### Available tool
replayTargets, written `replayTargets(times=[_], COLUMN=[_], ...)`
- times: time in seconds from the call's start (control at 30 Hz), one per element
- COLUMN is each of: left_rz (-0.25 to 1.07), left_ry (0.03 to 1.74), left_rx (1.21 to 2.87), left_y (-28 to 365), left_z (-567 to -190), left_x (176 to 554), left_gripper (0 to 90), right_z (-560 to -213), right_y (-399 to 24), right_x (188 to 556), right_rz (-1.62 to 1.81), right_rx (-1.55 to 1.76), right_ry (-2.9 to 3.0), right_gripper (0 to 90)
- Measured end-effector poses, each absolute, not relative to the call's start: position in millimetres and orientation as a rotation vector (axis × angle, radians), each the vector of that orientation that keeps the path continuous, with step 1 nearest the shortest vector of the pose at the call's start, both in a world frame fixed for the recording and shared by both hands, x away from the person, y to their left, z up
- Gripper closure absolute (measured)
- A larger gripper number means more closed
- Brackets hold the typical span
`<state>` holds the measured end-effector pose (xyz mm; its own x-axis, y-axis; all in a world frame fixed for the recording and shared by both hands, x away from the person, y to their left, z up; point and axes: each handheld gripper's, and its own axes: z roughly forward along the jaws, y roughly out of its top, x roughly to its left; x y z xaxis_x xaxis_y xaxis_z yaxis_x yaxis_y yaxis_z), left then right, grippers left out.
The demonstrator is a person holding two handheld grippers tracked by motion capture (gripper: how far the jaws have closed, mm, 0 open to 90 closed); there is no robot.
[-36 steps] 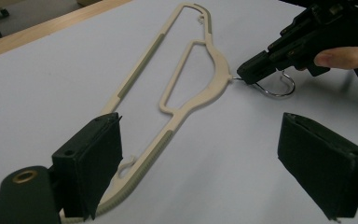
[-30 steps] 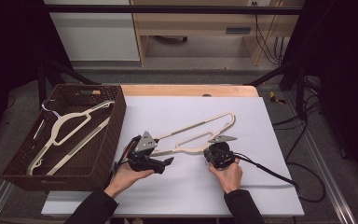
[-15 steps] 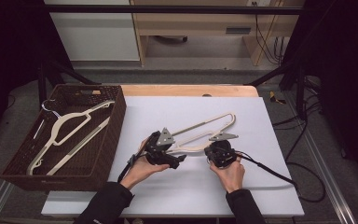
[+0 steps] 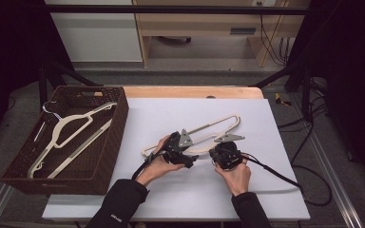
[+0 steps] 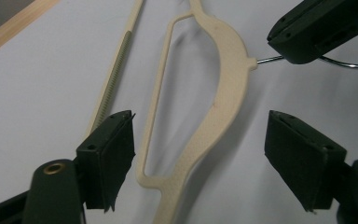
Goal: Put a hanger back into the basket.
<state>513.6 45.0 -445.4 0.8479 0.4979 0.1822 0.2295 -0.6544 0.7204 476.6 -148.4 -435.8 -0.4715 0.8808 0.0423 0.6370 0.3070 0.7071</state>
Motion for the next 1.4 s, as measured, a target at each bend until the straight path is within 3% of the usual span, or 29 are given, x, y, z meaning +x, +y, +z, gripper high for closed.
replayTargets(times=[0.83, 1.17, 1.4], left_rz=[0.509, 0.53, 0.544], left_ry=[0.404, 0.371, 0.379], left_rx=[2.359, 2.387, 2.38], left_y=[21, 21, 25], left_z=[-465, -460, -454], left_x=[521, 519, 519], left_gripper=[63.7, 67.6, 69.2], right_z=[-432, -428, -408], right_y=[-150, -153, -168], right_x=[475, 474, 466], right_rz=[0.966, 1.01, 1.128], right_rx=[1.366, 1.338, 1.305], right_ry=[2.223, 2.229, 2.165], right_gripper=[89.3, 88.0, 76.5])
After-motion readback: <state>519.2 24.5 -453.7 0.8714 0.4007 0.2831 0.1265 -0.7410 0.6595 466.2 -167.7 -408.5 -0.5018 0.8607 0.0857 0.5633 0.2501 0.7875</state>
